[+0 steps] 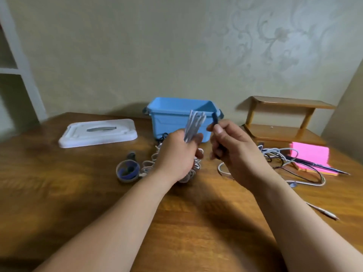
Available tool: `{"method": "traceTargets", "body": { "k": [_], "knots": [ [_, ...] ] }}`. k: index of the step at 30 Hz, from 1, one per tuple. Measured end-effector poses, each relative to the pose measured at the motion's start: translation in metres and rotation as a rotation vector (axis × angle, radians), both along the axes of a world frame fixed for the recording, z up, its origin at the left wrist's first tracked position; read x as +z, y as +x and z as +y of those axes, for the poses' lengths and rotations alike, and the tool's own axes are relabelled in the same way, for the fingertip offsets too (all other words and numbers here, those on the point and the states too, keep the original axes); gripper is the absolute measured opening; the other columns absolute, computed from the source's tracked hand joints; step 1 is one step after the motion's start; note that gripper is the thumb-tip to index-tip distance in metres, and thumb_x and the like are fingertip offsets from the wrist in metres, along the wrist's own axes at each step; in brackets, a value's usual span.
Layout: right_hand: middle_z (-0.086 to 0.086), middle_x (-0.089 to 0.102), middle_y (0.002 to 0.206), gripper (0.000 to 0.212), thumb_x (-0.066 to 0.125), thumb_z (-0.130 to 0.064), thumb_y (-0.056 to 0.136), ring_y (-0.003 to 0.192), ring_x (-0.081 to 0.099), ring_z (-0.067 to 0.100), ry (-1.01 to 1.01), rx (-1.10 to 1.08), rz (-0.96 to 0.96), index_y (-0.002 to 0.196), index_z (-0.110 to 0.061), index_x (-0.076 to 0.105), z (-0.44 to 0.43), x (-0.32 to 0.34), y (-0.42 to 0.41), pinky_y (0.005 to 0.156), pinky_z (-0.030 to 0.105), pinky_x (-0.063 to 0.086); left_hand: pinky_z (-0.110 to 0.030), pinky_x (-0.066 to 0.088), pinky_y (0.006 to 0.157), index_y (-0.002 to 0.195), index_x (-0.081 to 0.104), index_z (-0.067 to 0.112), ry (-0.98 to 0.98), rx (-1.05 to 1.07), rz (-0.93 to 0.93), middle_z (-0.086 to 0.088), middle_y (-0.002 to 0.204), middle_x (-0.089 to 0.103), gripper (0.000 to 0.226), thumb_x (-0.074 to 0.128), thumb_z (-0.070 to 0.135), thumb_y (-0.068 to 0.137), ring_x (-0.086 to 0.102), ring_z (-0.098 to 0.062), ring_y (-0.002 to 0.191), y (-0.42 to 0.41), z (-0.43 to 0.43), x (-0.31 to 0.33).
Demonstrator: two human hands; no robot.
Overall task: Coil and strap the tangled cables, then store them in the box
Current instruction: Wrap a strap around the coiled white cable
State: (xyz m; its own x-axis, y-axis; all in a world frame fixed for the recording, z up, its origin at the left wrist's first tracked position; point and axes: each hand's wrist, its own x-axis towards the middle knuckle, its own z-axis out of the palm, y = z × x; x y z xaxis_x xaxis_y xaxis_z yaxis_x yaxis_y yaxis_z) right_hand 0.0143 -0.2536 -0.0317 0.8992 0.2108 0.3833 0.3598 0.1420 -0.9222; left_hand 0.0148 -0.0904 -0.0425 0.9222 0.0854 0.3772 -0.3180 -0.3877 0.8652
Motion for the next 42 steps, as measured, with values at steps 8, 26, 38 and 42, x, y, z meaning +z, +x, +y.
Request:
{"method": "traceTargets", "body": {
  "k": [8, 26, 38, 42],
  "knots": [
    [-0.019, 0.056, 0.051, 0.022, 0.066, -0.019, 0.106, 0.045, 0.051, 0.0, -0.354, -0.17, -0.123, 0.092, -0.005, 0.077, -0.001, -0.009, 0.002, 0.047, 0.009, 0.035, -0.046, 0.059, 0.084, 0.115, 0.062, 0.032, 0.423, -0.147, 0.0, 0.01, 0.099, 0.07, 0.014, 0.062, 0.029, 0.101, 0.067, -0.012, 0.094, 0.003, 0.005, 0.003],
    [0.004, 0.075, 0.079, 0.02, 0.07, -0.03, 0.103, 0.059, 0.053, 0.014, -0.266, -0.295, -0.101, 0.086, -0.021, 0.076, 0.013, -0.021, -0.004, 0.062, 0.037, 0.043, -0.06, 0.054, 0.099, 0.108, 0.069, 0.015, -0.275, -0.053, -0.095, -0.016, 0.109, 0.072, 0.036, 0.041, 0.037, 0.115, 0.068, -0.032, 0.108, 0.0, -0.009, -0.005],
    [0.003, 0.068, 0.078, 0.009, 0.068, -0.013, 0.099, 0.067, 0.055, 0.012, 0.022, 0.044, 0.002, 0.106, -0.008, 0.068, 0.009, -0.023, 0.004, 0.061, 0.027, 0.044, -0.019, 0.03, 0.039, 0.122, 0.06, 0.007, -0.531, -0.288, 0.018, 0.002, 0.059, 0.052, 0.024, 0.04, 0.017, 0.115, 0.042, -0.007, 0.045, -0.004, -0.001, 0.003],
    [0.006, 0.065, 0.082, 0.026, 0.07, -0.018, 0.097, 0.072, 0.044, 0.028, -0.008, 0.205, 0.015, 0.122, -0.013, 0.072, 0.002, -0.022, 0.006, 0.064, 0.029, 0.041, -0.023, 0.023, 0.041, 0.135, 0.065, 0.016, -0.513, -0.376, 0.134, -0.002, 0.058, 0.049, 0.033, 0.04, 0.026, 0.115, 0.036, -0.012, 0.046, -0.003, 0.006, 0.004]
  ]
}}
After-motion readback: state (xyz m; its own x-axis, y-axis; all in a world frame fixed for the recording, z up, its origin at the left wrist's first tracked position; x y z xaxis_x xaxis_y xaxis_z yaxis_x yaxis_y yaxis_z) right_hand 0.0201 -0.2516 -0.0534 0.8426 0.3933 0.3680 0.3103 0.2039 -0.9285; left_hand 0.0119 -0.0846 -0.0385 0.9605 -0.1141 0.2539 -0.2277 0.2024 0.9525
